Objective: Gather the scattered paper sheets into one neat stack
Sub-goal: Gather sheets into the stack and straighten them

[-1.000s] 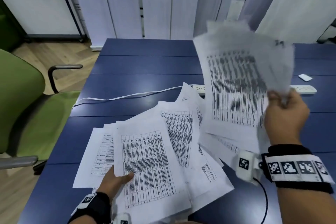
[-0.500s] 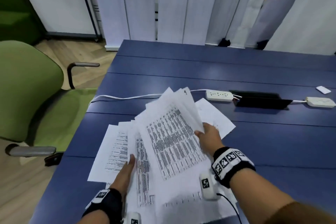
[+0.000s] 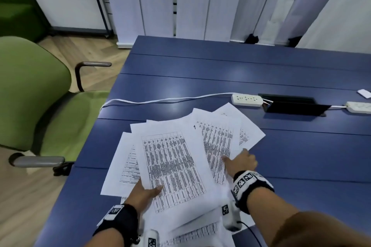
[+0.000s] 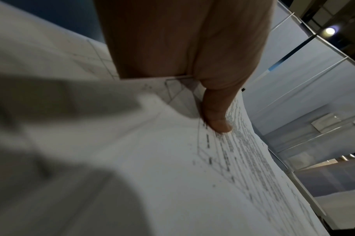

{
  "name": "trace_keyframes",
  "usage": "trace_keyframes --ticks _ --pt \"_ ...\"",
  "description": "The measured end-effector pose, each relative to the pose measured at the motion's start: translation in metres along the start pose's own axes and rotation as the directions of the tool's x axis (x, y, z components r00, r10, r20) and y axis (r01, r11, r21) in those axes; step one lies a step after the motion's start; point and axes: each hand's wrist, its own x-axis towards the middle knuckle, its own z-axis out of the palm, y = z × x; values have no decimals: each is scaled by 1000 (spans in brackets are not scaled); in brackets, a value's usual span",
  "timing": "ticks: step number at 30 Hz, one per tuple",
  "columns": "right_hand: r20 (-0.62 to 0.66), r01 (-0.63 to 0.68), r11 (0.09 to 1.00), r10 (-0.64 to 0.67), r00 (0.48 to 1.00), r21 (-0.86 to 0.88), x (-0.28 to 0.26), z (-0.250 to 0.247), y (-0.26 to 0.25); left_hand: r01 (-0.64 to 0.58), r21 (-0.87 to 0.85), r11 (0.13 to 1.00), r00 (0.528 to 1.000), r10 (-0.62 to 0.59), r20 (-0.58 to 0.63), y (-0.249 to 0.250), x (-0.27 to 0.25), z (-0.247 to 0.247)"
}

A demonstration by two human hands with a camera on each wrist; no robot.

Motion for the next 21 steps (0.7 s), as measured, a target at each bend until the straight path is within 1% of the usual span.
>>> trace_keyframes --ticks 1,2,3,4,5,6,7,8,10,11,12,13,14,15,16,18,19,21 --pt "-3 -51 999 51 999 12 6 -3 8 12 14 1000 1000 -12 -20 0 1 -1" --pt "26 -70 997 69 997 42 12 -1 13 11 23 1000 1000 -10 -29 -1 1 -2" --pt "63 -76 990 69 996 122 16 0 16 14 30 999 999 -13 -33 -1 2 -2" --pt "117 -89 966 62 991 244 22 4 20 6 37 999 1000 -5 -25 1 1 0" --pt "184 -132 924 68 980 359 23 4 19 6 39 999 1000 -5 -27 3 -1 1" --pt "218 -155 895 67 974 419 25 4 18 3 36 999 1000 -2 -27 6 -4 3" --pt "219 -171 904 89 972 392 24 2 16 2 31 1000 999 -1 -33 6 -4 3" --pt "196 -177 932 118 973 316 25 1 16 -2 36 999 999 3 -41 5 -3 1" --pt "127 -192 972 174 976 139 25 -5 16 22 38 999 998 -20 -52 0 1 -3" --pt "91 -197 974 187 978 110 27 -5 16 34 39 999 998 -32 -63 -2 4 -4" --pt "71 -183 973 175 982 138 28 -7 15 41 38 998 997 -38 -64 -4 5 -6" --pt "85 -176 955 160 983 239 30 -8 13 49 38 998 997 -47 -64 -4 6 -6" --pt "102 -161 913 132 986 376 34 -8 11 53 39 998 997 -50 -65 -4 7 -6" --pt "145 -185 855 130 981 484 38 -7 8 56 47 997 997 -53 -62 -3 9 -6" --pt "162 -208 791 138 977 575 43 -5 6 59 55 997 997 -56 -59 -3 10 -6" --pt "207 -278 713 188 960 644 51 -3 4 64 55 996 996 -61 -65 -3 11 -6" --pt "234 -300 707 193 953 640 51 -5 2 62 53 997 996 -58 -71 -3 11 -6" --pt "291 -297 746 144 946 596 52 -3 -1 51 57 997 996 -47 -76 -2 11 -5"
